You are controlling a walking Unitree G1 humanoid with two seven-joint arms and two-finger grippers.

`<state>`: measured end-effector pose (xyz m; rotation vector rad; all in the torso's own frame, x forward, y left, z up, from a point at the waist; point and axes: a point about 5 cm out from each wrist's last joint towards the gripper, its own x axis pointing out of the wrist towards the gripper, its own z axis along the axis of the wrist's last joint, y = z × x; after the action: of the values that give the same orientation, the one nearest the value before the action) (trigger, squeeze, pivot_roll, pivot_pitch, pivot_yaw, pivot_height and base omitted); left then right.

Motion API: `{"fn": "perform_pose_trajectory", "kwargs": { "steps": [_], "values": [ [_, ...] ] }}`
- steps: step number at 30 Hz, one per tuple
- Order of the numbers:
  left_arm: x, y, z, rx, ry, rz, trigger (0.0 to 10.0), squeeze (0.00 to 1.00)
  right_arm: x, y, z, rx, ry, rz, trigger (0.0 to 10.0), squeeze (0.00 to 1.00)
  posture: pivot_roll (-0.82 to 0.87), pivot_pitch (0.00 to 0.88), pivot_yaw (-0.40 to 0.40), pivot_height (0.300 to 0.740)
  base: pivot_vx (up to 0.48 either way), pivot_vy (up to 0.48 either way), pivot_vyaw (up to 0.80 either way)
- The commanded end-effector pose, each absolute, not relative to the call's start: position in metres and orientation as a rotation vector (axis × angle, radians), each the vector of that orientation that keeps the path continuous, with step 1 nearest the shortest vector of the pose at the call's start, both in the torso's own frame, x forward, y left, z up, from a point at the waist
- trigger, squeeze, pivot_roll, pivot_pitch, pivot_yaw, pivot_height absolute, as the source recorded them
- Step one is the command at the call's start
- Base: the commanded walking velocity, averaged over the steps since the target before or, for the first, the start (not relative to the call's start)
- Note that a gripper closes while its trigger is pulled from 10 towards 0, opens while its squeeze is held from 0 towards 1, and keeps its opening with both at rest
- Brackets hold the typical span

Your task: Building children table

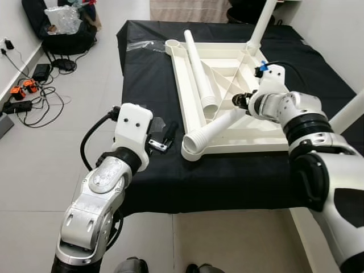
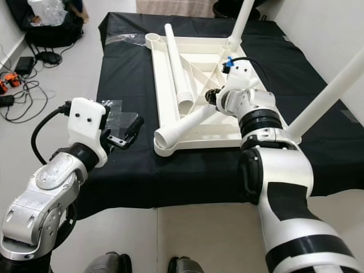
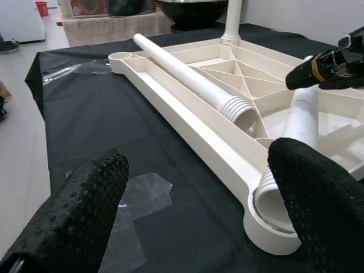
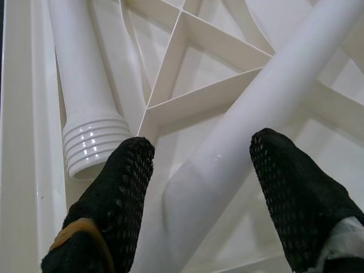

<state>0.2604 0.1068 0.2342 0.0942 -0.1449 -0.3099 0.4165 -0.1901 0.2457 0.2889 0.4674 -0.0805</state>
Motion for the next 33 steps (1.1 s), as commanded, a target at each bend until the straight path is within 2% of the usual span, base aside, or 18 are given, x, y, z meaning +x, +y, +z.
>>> {"fn": "perform_pose_trajectory", "kwargs": {
  "steps": [1,9,19,29,30,31,33],
  "values": [
    [0.257,0.106,0.234,0.094,-0.142,-0.312,10.0,0.0,0.415,-0.194,0.246,0.297,0.489,-0.101,10.0,0.0,0.03,0.181,-0.119,0.74,0.0,0.0,0.0],
    [0.257,0.106,0.234,0.088,-0.144,-0.303,10.0,0.0,0.412,-0.194,0.24,0.415,0.563,-0.132,10.0,0.0,0.03,0.184,-0.119,0.74,0.0,0.0,0.0],
    [0.257,0.106,0.234,0.085,-0.148,-0.295,10.0,0.0,0.41,-0.18,0.226,0.563,0.64,-0.135,10.0,0.0,0.03,0.186,-0.123,0.74,0.0,0.0,0.0],
    [0.256,0.107,0.236,0.088,-0.153,-0.284,10.0,0.0,0.405,-0.17,0.196,0.674,0.709,-0.166,10.0,0.0,0.04,0.193,-0.129,0.74,0.0,0.0,0.0],
    [0.256,0.107,0.236,0.086,-0.156,-0.282,10.0,0.0,0.404,-0.172,0.192,0.687,0.711,-0.19,2.4,0.0,0.04,0.193,-0.129,0.74,0.0,0.0,0.0],
    [0.256,0.108,0.237,0.084,-0.159,-0.279,10.0,0.0,0.403,-0.175,0.188,0.699,0.71,-0.222,0.0,0.0,0.04,0.197,-0.13,0.74,0.0,0.0,0.0],
    [0.255,0.108,0.237,0.086,-0.162,-0.278,10.0,0.0,0.402,-0.176,0.185,0.71,0.714,-0.231,0.0,0.0,0.04,0.197,-0.13,0.74,0.0,0.0,0.0]
  ]
}}
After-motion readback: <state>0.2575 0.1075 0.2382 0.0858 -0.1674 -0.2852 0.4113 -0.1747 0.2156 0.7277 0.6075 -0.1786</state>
